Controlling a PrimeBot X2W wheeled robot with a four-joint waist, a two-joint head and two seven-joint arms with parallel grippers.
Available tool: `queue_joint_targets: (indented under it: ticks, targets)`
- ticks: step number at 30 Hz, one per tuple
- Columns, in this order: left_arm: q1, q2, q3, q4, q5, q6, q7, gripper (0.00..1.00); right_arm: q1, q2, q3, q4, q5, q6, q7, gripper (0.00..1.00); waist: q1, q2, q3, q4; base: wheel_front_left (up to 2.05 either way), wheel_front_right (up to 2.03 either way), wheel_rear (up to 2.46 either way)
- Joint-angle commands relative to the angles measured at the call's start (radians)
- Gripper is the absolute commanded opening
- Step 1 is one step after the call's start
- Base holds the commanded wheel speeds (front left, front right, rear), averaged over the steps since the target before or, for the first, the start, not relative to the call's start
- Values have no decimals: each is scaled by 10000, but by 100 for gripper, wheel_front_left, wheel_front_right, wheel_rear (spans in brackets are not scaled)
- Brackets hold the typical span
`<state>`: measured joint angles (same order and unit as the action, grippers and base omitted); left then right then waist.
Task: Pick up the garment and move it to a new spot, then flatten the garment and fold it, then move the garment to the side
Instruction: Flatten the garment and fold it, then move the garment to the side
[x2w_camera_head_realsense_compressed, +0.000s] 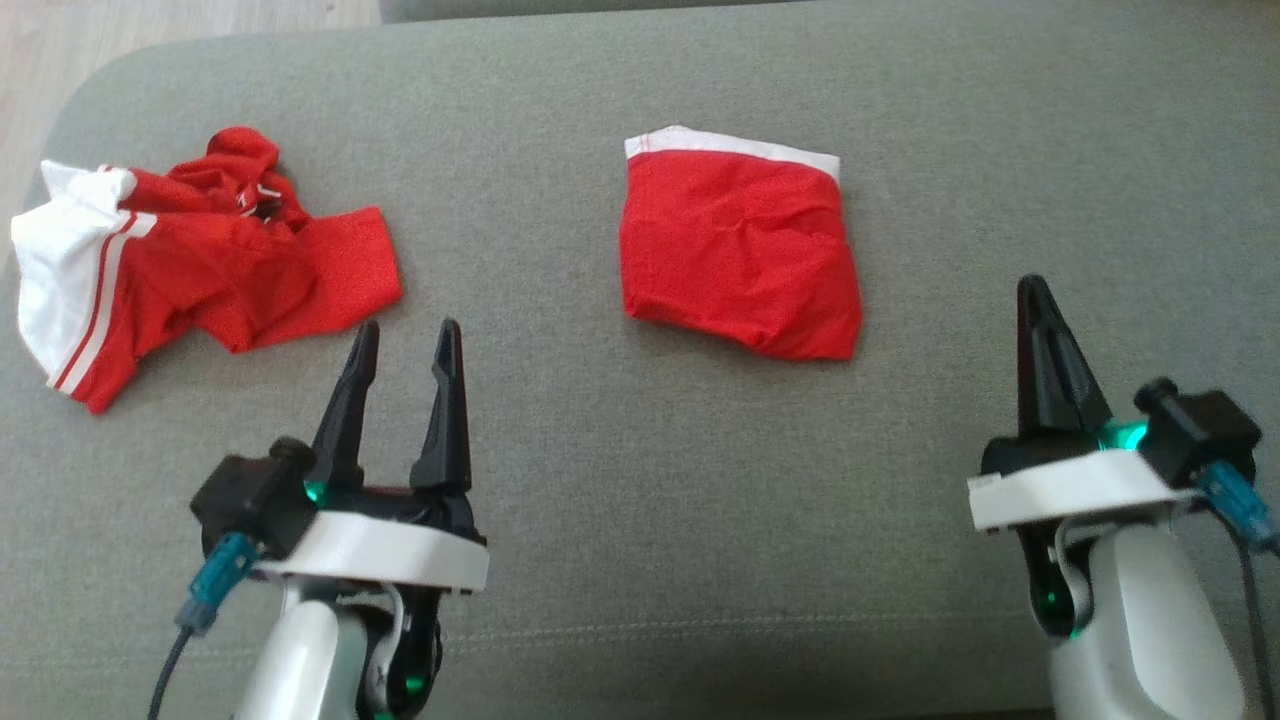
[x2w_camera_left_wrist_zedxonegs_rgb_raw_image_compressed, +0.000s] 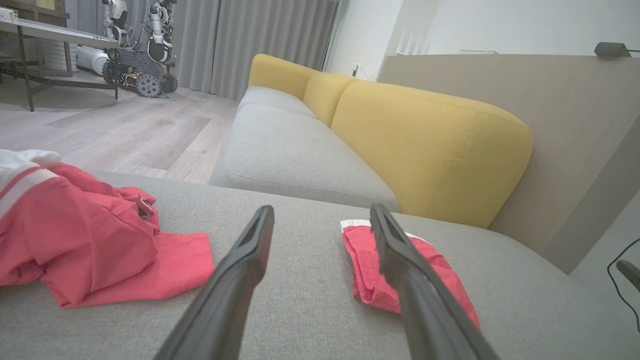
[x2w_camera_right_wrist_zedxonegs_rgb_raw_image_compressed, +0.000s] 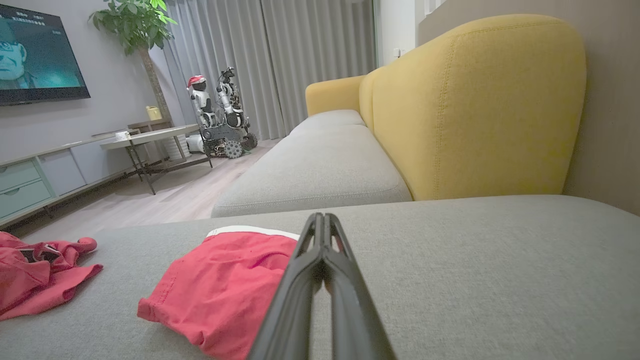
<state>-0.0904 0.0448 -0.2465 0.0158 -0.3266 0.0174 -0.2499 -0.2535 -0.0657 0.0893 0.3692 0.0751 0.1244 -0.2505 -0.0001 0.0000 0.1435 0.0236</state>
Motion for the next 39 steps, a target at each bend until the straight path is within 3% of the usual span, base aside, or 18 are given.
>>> queue_joint_targets:
  ticks: [1,7,8,9,10,33,39]
  targets:
    - [-98,54,336,-248,118,0,-118,100,110,131,170,-489,-69,63,-108,0,1,0,-66,-66,0,0,0]
    - [41,54,325,-152,131,-18,-118,100,580,146,150,-639,-198,63,-110,0,1,0,-109,-85,0,0,0]
    - [55,54,327,-139,131,-16,-118,100,604,148,109,-667,-221,63,-110,42,1,0,-113,-83,0,0,0]
    - [55,54,327,-139,131,-16,-118,100,604,148,109,-667,-221,63,-110,42,1,0,-113,-83,0,0,0]
    - [63,54,332,-129,127,-12,-118,100,623,149,71,-719,-244,63,-110,98,1,0,-114,-81,0,0,0]
    - [-32,54,329,-128,104,-6,-118,100,642,154,0,-856,67,63,-112,100,1,0,41,-64,0,0,0]
    - [-212,54,280,-186,124,-39,-118,100,289,154,270,-656,602,63,52,100,1,0,408,54,0,0,0]
